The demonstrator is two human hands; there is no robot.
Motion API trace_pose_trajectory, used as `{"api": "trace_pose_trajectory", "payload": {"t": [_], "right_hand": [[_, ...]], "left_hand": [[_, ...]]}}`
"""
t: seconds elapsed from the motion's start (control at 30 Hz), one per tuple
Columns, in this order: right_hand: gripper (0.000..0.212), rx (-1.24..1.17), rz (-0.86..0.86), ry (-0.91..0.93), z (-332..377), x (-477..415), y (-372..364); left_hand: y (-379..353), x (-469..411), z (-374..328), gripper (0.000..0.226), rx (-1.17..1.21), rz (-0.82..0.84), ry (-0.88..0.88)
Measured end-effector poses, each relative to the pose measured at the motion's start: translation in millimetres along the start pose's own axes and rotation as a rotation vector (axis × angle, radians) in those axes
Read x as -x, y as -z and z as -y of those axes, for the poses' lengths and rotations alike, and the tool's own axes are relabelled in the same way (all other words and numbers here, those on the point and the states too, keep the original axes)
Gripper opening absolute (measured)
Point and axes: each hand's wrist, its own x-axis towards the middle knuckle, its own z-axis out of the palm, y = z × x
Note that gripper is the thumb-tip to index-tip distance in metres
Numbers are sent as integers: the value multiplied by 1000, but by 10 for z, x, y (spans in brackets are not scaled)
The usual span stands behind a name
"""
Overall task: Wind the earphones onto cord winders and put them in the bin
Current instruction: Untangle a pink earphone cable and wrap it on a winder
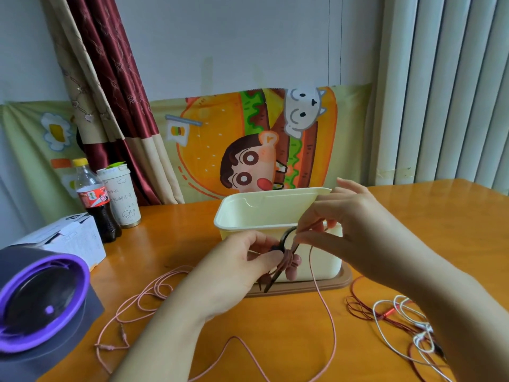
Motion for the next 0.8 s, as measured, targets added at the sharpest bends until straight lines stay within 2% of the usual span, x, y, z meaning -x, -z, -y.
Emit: {"api": "trace_pose_trajectory", "payload": {"t": [0.1,0.17,0.3,0.43,0.47,0.57,0.63,0.73,0.8], "right_hand": [[30,-18,-23,66,68,-20,-61],[23,-76,-7,101,114,-29,-88],[4,-204,107,108,179,-15,-109],[4,-237,274,40,285,-1,-14],[5,-255,247,33,287,6,20],[9,-307,-23,-23,178,21,89],[16,-301,-137,-94,62,22,95],[31,-321,-164,-146,-57,20,58],[34,-408,-152,-174,-122,23,10]], "left_hand": [[6,-9,11,16,-20,-54,10],[11,-21,27,19,33,-76,17],[1,-54,57,25,482,-111,112],[-37,-55,38,28,628,-72,106],[-44,-53,40,26,598,-62,90],[-63,-38,28,21,441,17,13],[-71,-29,8,27,408,71,-10],[-68,-12,-5,38,400,117,-16],[-61,-4,-1,40,423,130,-3]]}}
